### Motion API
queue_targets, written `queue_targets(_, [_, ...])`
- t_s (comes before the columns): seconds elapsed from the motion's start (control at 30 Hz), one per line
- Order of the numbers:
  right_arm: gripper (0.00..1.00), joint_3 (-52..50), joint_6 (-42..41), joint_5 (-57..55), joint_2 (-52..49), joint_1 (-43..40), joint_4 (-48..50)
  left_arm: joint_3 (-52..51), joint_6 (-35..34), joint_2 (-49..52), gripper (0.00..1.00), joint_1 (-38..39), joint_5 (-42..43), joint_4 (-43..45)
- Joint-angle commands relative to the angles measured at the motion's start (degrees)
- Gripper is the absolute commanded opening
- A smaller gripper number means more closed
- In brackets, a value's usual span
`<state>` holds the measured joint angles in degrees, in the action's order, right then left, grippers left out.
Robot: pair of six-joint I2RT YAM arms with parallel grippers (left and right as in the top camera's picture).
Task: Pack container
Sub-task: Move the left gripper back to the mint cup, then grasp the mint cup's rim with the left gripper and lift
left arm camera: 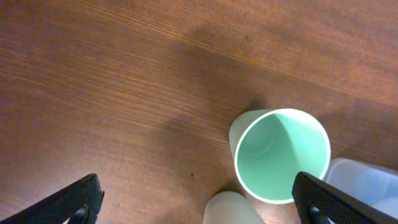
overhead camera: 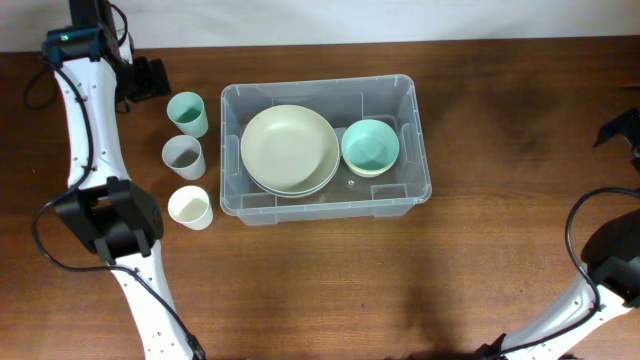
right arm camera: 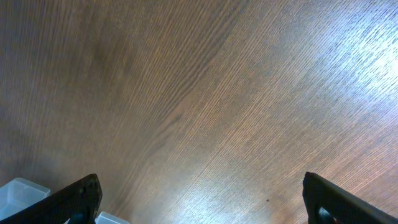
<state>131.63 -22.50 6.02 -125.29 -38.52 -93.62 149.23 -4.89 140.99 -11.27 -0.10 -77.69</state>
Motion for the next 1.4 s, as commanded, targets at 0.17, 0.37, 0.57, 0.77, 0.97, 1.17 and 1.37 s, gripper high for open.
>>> queue_targets(0.17, [0.99, -0.2, -0.5, -0.3, 1.2, 0.2, 0.0, -7.3, 3.9, -0.9, 0.99, 0.1, 3.0, 3.8])
queue_targets(0.37, [0.99, -0.2, -0.5, -0.3, 1.2, 0.2, 0.0, -11.6, 4.3, -0.9, 0.99, 0.3, 3.4, 7.2])
queue_targets(0.57, [0.99, -0.2, -0.5, -0.3, 1.2, 0.2, 0.0, -13.7, 4.6, -0.7, 0.91, 0.3, 3.6, 10.1])
queue_targets(0.77, [0.99, -0.2, -0.5, -0.3, 1.2, 0.2, 0.0, -13.7, 4.6, 0.5, 0.89, 0.3, 4.0, 10.9])
queue_targets(0.97, [0.99, -0.2, -0.5, -0.3, 1.2, 0.2, 0.0, -13.7, 6.0, 2.8, 0.81, 0.3, 6.6, 11.3])
queue_targets(1.17, [0.99, -0.2, -0.5, -0.3, 1.2, 0.2, 0.0, -13.7, 6.0, 2.9, 0.69, 0.3, 6.6, 12.8])
queue_targets(1.37, [0.99, -0.2, -0.5, -0.3, 1.2, 0.2, 0.0, -13.7, 6.0, 3.0, 0.38, 0.3, 6.6, 12.9])
